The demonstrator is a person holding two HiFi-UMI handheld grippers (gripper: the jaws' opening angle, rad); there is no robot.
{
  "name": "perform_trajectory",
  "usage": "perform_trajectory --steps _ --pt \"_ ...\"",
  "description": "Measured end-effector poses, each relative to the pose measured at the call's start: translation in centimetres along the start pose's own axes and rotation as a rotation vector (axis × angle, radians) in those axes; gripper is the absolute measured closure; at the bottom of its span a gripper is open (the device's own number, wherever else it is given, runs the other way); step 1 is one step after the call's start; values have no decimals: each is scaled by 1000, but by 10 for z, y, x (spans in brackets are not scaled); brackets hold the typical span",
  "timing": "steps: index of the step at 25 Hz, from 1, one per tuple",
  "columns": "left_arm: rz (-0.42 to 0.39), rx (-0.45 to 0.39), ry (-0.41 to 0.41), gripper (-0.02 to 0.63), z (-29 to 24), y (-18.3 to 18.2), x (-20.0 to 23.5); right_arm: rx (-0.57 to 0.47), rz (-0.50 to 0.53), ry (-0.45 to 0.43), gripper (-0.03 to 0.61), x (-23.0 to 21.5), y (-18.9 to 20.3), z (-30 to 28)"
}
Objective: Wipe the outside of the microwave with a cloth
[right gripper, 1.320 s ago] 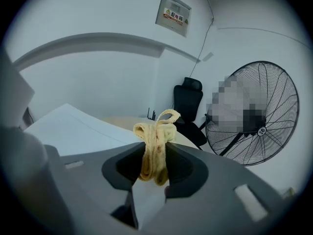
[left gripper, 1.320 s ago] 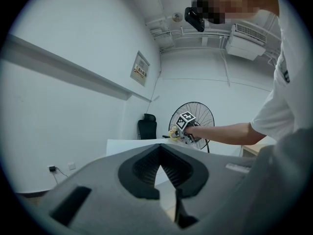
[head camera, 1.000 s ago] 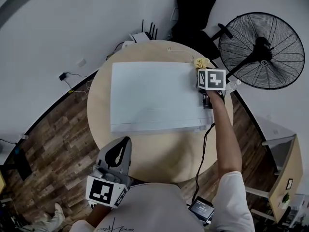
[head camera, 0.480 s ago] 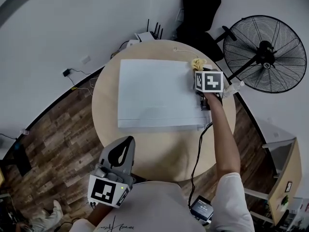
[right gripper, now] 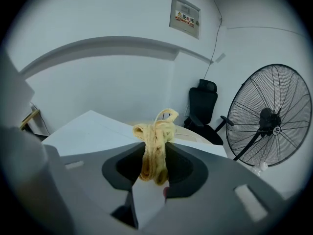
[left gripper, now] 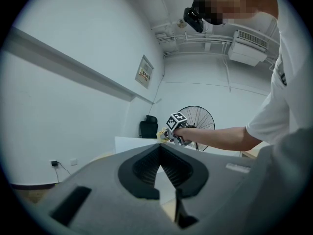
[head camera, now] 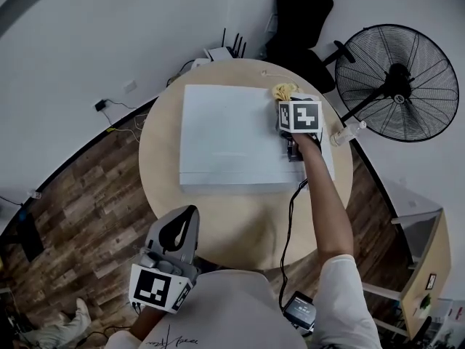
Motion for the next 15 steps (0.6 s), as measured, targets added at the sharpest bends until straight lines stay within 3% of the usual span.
perform_trajectory --steps 15 --pt "7 -20 -35 621 17 -6 13 -33 15 -67 449 50 -32 -15"
Point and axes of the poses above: the fingertips, and each gripper's own axes: z backward along the fingers, x to its left, y out of its underside, the point moved 7 cm from there along z, backward along the fingers, and after that the axes turned 13 degrees about z, right-handed, at the moved point
